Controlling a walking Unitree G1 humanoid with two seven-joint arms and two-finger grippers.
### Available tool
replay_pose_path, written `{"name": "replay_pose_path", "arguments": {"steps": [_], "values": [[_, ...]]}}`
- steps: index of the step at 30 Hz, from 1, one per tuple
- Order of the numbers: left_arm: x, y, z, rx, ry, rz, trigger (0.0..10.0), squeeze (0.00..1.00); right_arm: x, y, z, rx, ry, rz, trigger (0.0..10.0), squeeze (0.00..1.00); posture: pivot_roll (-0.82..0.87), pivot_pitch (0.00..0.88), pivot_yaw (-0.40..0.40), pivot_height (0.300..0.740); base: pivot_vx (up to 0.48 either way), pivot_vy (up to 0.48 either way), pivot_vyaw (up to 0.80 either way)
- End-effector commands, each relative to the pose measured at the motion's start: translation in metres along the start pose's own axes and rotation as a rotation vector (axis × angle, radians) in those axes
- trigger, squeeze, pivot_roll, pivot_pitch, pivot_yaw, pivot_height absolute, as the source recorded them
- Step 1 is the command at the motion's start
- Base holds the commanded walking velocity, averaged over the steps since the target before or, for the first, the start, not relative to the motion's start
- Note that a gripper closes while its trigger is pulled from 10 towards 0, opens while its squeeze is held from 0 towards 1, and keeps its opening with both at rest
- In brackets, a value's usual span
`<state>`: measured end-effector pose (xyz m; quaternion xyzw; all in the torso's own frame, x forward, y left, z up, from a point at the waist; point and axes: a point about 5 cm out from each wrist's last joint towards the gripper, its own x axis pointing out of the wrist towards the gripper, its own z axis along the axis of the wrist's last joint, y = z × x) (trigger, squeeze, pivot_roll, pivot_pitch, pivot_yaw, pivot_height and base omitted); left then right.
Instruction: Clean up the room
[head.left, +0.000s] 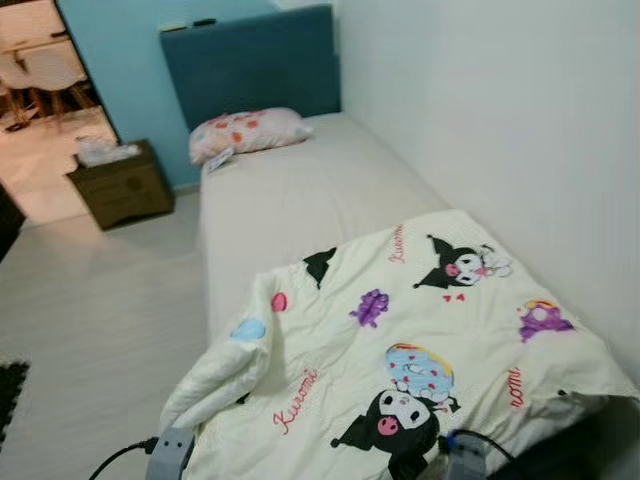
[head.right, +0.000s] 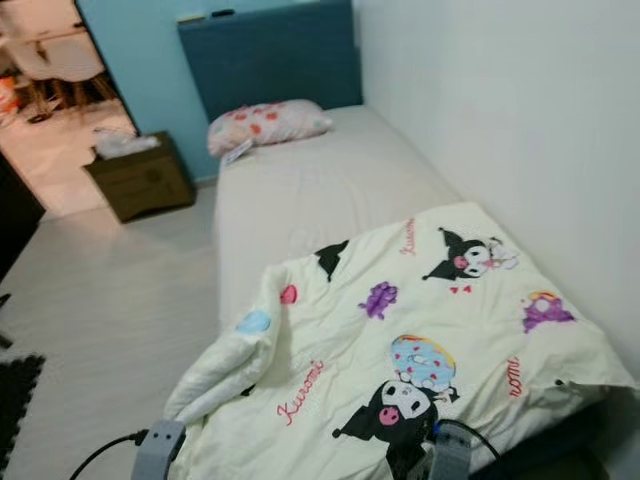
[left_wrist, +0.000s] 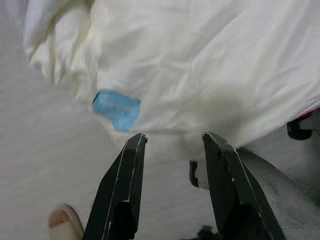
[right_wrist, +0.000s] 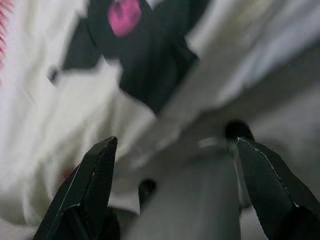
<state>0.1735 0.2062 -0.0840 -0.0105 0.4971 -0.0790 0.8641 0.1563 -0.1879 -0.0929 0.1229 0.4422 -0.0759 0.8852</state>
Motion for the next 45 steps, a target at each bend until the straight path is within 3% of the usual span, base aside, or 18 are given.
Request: {"name": "replay_pose_path", "arguments": {"steps": [1, 7, 11, 18, 31, 41, 45], "values": [[0.002, -0.006, -0.004, 0.034, 0.032, -0.009, 10.0, 0.00, -0.001, 0.006, -0.015, -0.041, 0.076, 0.008, 10.0, 0.00, -0.04, 0.000, 0.097, 0.740, 0.000, 0.000, 0.00], [0.005, -0.017, -0.006, 0.063, 0.070, -0.041, 10.0, 0.00, -0.004, 0.012, -0.029, -0.122, 0.151, 0.036, 10.0, 0.00, -0.04, 0.000, 0.089, 0.740, -0.080, 0.000, 0.00], [0.005, -0.017, -0.006, 0.070, 0.072, -0.045, 10.0, 0.00, -0.004, 0.013, -0.029, -0.128, 0.155, 0.044, 10.0, 0.00, -0.04, 0.000, 0.086, 0.740, 0.000, 0.000, 0.00], [0.004, -0.016, -0.010, 0.167, 0.101, -0.024, 10.0, 0.00, -0.004, 0.013, -0.028, -0.183, 0.153, 0.065, 10.0, 0.00, -0.04, 0.000, 0.079, 0.740, 0.000, 0.000, 0.40], [0.004, -0.024, -0.021, 0.131, 0.123, -0.051, 10.0, 0.00, -0.006, 0.008, -0.036, -0.213, 0.184, 0.063, 10.0, 0.00, -0.05, 0.000, 0.073, 0.740, 0.235, -0.390, 0.70], [0.004, -0.026, -0.024, 0.138, 0.125, -0.064, 10.0, 0.00, -0.008, 0.004, -0.038, -0.257, 0.186, 0.045, 10.0, 0.00, -0.04, 0.000, 0.062, 0.740, 0.082, -0.081, 0.71], [0.004, -0.026, -0.025, 0.129, 0.126, -0.067, 10.0, 0.00, -0.008, 0.003, -0.038, -0.209, 0.184, 0.029, 10.0, 0.00, -0.04, 0.000, 0.059, 0.740, 0.252, -0.405, 0.52]]}}
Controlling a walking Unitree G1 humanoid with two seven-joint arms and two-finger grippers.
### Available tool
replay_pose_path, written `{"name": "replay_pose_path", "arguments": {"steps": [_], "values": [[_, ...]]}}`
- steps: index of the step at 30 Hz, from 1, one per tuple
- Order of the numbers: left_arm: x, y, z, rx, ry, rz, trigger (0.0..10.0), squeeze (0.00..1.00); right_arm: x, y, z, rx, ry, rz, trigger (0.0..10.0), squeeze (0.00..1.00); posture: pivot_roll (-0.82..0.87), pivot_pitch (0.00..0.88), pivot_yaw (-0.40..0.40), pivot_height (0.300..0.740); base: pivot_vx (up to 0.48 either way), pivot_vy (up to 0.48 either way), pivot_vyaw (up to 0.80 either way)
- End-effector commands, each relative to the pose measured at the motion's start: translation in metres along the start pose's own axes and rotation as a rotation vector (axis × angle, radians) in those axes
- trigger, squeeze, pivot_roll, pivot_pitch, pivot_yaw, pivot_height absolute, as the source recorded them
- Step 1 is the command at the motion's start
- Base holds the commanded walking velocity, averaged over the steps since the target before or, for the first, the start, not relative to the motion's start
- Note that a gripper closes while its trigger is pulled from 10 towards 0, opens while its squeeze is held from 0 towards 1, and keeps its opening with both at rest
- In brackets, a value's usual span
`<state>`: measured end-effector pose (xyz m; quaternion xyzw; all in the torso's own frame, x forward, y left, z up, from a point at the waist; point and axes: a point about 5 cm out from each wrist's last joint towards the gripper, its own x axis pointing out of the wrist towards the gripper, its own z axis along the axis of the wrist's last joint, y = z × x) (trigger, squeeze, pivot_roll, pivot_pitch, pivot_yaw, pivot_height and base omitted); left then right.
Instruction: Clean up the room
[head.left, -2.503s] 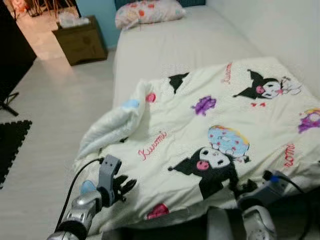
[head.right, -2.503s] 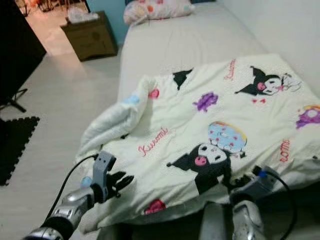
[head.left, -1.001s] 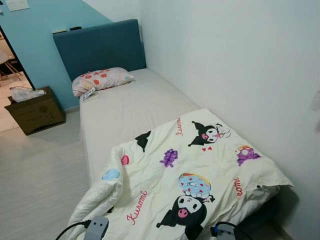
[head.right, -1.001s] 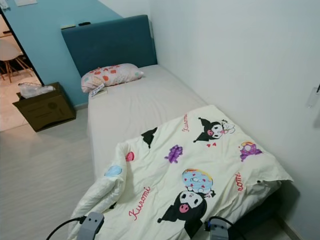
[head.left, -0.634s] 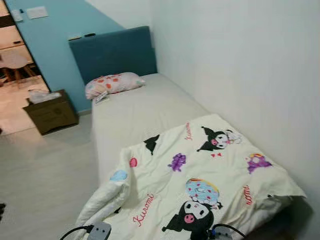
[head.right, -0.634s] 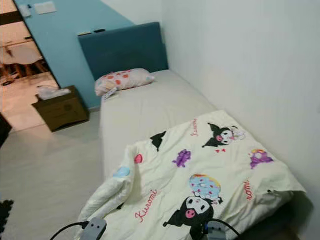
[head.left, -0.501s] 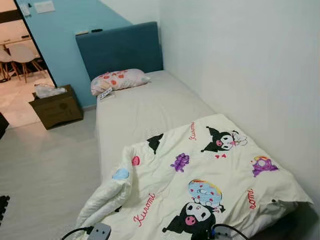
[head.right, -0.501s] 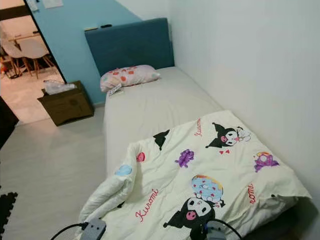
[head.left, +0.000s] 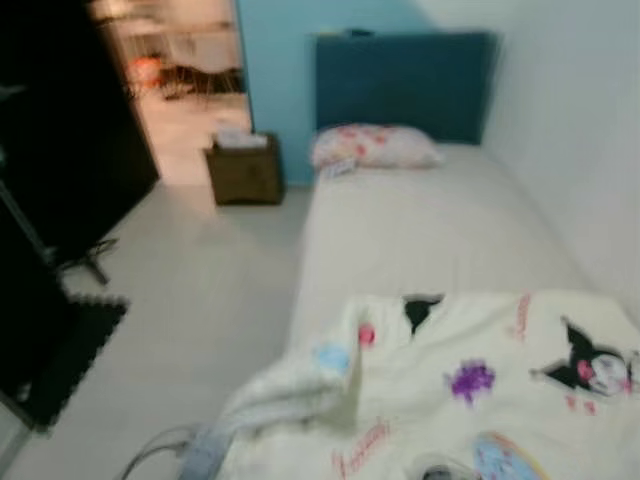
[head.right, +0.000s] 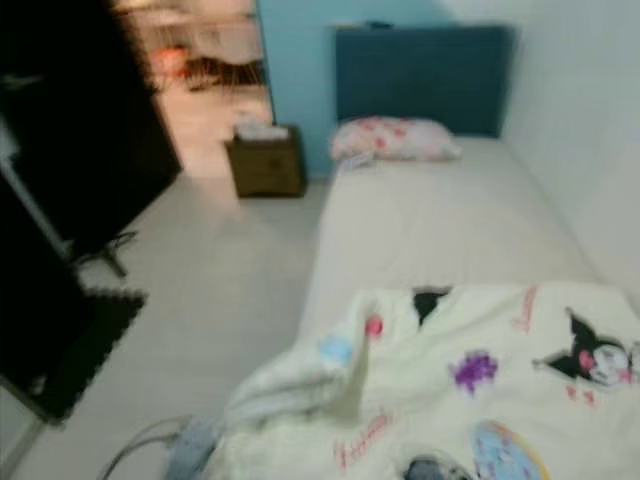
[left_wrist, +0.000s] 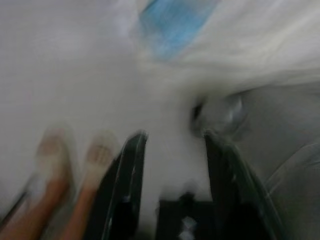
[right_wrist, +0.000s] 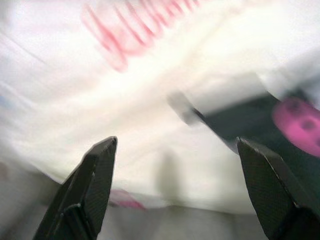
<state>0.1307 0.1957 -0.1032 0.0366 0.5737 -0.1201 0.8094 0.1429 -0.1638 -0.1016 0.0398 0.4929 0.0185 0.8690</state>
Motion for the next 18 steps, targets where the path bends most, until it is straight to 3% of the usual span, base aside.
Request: {"name": "replay_pose_path", "arguments": {"steps": [1, 7, 18], "values": [[0.0033, -0.0097, 0.0230, 0.024, -0.071, -0.030, 10.0, 0.00, -0.0049, -0.0106, -0.0192, 0.031, 0.073, -0.040, 10.0, 0.00, -0.04, 0.000, 0.059, 0.740, 0.251, -0.405, 0.00], [0.0029, -0.0065, 0.0211, 0.009, -0.075, 0.012, 10.0, 0.00, -0.0049, -0.0118, -0.0190, 0.033, 0.080, -0.038, 10.0, 0.00, -0.04, 0.000, 0.056, 0.740, 0.042, -0.406, 0.00], [0.0032, -0.0074, 0.0181, 0.002, -0.054, 0.013, 10.0, 0.00, -0.0073, -0.0166, -0.0250, 0.034, 0.099, -0.044, 10.0, 0.00, -0.04, 0.002, 0.048, 0.740, -0.035, 0.000, 0.00]]}}
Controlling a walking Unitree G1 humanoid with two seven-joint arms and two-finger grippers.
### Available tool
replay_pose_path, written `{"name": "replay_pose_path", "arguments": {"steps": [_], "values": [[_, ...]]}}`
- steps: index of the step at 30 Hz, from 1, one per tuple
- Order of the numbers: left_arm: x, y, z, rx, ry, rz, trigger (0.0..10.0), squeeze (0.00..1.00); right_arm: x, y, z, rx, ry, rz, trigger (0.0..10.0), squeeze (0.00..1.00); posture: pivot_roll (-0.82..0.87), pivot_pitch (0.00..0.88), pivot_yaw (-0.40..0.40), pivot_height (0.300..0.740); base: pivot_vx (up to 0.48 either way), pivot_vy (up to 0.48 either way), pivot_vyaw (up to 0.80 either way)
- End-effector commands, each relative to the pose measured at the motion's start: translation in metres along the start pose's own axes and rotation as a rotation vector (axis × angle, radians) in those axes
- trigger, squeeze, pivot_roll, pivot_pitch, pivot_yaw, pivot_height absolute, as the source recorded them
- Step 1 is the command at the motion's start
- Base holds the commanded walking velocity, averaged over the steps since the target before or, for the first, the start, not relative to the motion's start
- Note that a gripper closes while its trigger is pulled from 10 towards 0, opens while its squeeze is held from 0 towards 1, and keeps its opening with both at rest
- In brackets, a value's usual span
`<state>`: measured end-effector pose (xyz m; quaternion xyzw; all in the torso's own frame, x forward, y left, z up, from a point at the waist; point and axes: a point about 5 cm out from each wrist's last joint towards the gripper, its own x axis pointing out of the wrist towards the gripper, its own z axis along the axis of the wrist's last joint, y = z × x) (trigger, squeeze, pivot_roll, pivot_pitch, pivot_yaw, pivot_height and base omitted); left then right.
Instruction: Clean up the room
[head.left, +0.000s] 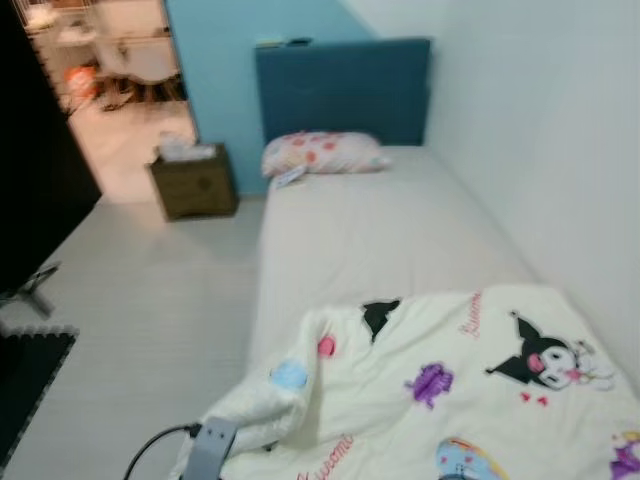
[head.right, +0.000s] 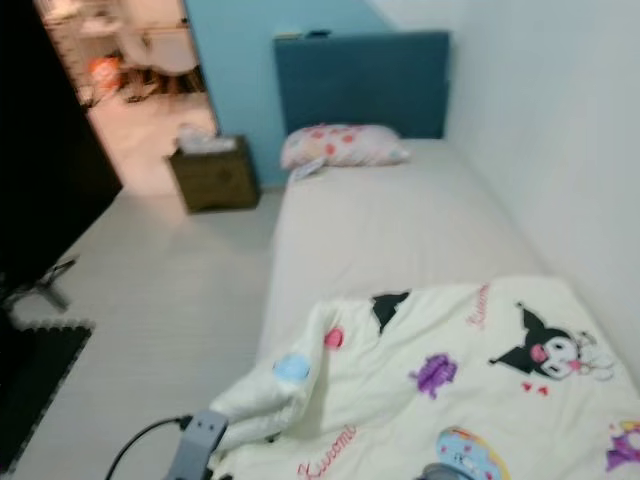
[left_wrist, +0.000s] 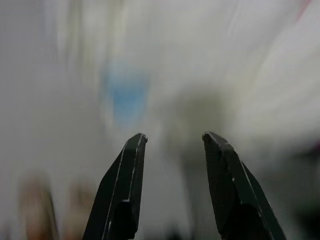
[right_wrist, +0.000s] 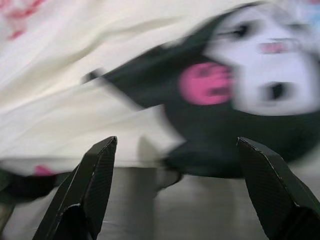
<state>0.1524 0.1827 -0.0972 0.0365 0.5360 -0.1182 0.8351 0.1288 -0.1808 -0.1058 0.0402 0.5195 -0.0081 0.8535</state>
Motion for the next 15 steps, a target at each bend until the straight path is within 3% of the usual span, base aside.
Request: {"name": "replay_pose_path", "arguments": {"steps": [1, 7, 15], "values": [[-0.0005, 0.0002, -0.0072, -0.002, 0.044, -0.001, 10.0, 0.00, -0.0018, 0.0003, -0.0118, 0.003, 0.041, 0.002, 10.0, 0.00, -0.04, 0.002, 0.048, 0.740, -0.386, 0.000, 0.00], [-0.0003, -0.0010, -0.0073, -0.008, 0.035, -0.004, 10.0, 0.00, -0.0011, 0.0033, -0.0116, -0.004, 0.049, 0.008, 10.0, 0.00, -0.04, 0.002, 0.045, 0.740, -0.464, 0.000, 0.00], [-0.0001, -0.0027, -0.0092, -0.018, 0.031, -0.003, 10.0, 0.00, -0.0016, 0.0043, -0.0152, -0.009, 0.063, 0.011, 10.0, 0.00, -0.04, 0.004, 0.042, 0.740, 0.000, 0.000, 0.00]]}}
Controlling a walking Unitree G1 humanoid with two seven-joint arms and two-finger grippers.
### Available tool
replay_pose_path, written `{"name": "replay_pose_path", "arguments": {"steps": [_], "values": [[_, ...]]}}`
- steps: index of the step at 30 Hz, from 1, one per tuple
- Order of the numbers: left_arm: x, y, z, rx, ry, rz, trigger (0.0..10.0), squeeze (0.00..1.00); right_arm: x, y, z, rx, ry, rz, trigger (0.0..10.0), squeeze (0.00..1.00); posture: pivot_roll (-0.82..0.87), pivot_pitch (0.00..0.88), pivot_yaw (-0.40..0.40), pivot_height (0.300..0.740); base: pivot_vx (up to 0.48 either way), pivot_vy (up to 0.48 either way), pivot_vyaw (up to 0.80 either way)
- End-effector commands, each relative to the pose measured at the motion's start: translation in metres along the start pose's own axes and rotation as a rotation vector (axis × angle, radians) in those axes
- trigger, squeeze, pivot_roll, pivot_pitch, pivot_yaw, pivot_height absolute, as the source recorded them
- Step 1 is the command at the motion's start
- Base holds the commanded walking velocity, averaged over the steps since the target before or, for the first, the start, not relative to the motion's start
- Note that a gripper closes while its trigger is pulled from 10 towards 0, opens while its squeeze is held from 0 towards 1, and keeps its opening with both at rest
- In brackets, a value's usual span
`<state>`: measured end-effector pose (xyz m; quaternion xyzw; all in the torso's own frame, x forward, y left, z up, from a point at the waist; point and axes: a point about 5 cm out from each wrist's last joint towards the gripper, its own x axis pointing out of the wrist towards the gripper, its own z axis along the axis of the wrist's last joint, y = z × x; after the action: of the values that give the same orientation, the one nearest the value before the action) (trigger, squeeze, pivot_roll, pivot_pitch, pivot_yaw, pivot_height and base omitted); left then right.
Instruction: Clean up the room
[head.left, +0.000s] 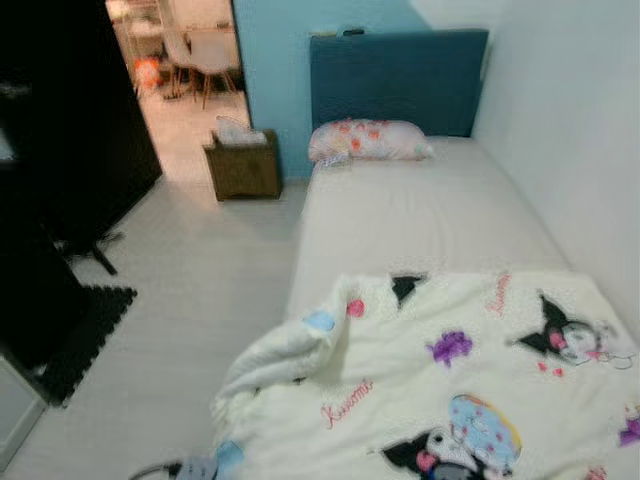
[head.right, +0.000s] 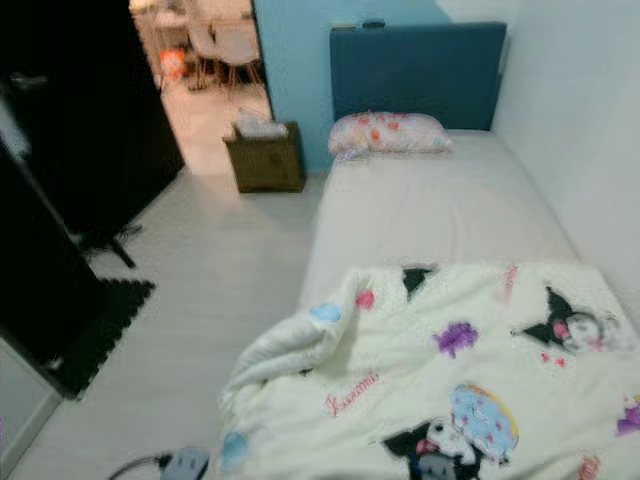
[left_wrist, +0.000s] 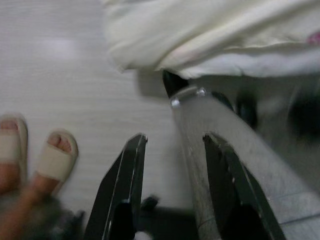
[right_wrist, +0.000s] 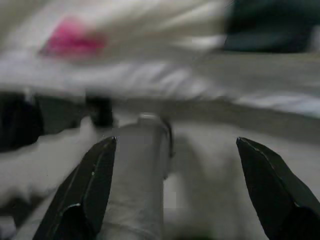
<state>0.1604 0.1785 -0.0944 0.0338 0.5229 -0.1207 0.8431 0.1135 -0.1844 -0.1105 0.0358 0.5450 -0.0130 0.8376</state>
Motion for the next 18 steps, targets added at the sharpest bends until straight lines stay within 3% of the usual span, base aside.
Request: {"name": "replay_pose_path", "arguments": {"steps": [1, 3, 11, 18], "values": [[-0.002, 0.000, -0.018, -0.018, 0.062, 0.002, 10.0, 0.00, 0.001, 0.009, 0.000, -0.009, 0.004, 0.026, 10.0, 0.00, -0.04, 0.004, 0.042, 0.740, 0.000, 0.000, 0.00], [-0.002, -0.001, -0.018, -0.005, 0.057, -0.003, 10.0, 0.00, 0.001, 0.009, -0.002, -0.011, 0.010, 0.026, 10.0, 0.00, -0.05, 0.005, 0.039, 0.740, 0.000, 0.000, 0.00], [-0.001, -0.004, -0.018, -0.036, 0.042, -0.022, 10.0, 0.00, -0.001, 0.005, -0.011, -0.017, 0.028, 0.023, 10.0, 0.00, -0.06, 0.008, 0.036, 0.740, 0.465, 0.000, 0.00], [-0.001, -0.006, -0.020, -0.038, 0.047, -0.021, 10.0, 0.00, -0.002, 0.004, -0.014, -0.020, 0.040, 0.022, 10.0, 0.00, -0.05, 0.009, 0.034, 0.740, 0.000, 0.000, 0.00]]}}
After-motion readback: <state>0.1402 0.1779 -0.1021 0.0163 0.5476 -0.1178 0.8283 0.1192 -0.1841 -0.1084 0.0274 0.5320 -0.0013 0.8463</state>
